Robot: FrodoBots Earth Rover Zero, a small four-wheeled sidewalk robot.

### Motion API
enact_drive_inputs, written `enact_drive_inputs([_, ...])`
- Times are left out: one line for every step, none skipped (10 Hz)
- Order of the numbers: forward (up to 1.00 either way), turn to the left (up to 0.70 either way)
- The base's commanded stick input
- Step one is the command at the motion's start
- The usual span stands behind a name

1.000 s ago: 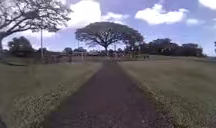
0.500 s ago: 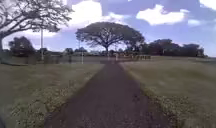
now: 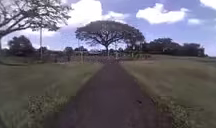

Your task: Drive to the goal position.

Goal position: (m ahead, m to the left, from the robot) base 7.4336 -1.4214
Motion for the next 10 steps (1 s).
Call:
enact_drive_inputs([0.5, 0.0])
enact_drive_inputs([0.5, 0.0])
enact_drive_inputs([0.5, 0.0])
enact_drive_inputs([0.5, 0.0])
enact_drive_inputs([0.5, 0.0])
enact_drive_inputs([0.5, 0.0])
enact_drive_inputs([0.5, 0.0])
enact_drive_inputs([0.5, 0.0])
enact_drive_inputs([0.5, 0.0])
enact_drive_inputs([0.5, 0.0])
